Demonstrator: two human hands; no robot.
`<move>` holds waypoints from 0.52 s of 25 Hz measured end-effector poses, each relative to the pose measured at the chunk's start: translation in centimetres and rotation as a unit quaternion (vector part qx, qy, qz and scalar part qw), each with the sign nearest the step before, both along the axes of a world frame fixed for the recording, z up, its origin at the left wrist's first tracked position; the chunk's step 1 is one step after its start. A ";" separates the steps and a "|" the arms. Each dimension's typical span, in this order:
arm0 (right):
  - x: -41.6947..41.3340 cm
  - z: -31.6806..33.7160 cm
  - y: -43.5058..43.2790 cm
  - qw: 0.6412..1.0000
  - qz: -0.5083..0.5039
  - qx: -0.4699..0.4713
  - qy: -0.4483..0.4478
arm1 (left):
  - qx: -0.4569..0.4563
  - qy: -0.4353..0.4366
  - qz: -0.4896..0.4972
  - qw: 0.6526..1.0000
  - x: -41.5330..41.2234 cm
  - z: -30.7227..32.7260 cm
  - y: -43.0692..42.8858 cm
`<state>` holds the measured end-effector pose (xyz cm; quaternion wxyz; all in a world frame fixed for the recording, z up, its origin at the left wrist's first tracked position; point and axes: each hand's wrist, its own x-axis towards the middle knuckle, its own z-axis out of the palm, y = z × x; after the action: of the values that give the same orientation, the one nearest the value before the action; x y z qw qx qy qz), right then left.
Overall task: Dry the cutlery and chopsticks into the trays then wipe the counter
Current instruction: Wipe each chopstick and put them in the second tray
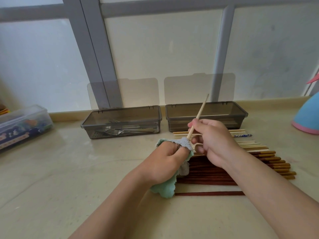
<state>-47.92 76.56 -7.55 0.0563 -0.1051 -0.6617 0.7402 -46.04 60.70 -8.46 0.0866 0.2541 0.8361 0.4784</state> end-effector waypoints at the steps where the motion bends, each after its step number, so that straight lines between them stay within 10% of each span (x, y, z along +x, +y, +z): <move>1: -0.1 0.1 0.2 1.000 -0.014 -0.013 -0.005 | -0.003 0.000 0.002 1.000 0.1 0.0 0.0; 13: -0.9 0.3 2.3 0.989 -0.098 -0.102 0.034 | 0.080 0.039 0.079 0.993 -0.7 0.2 -1.1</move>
<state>-48.87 78.88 -7.26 0.1401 -0.1499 -0.5673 0.7976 -46.78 59.62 -8.23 -0.0048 0.2115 0.8154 0.5389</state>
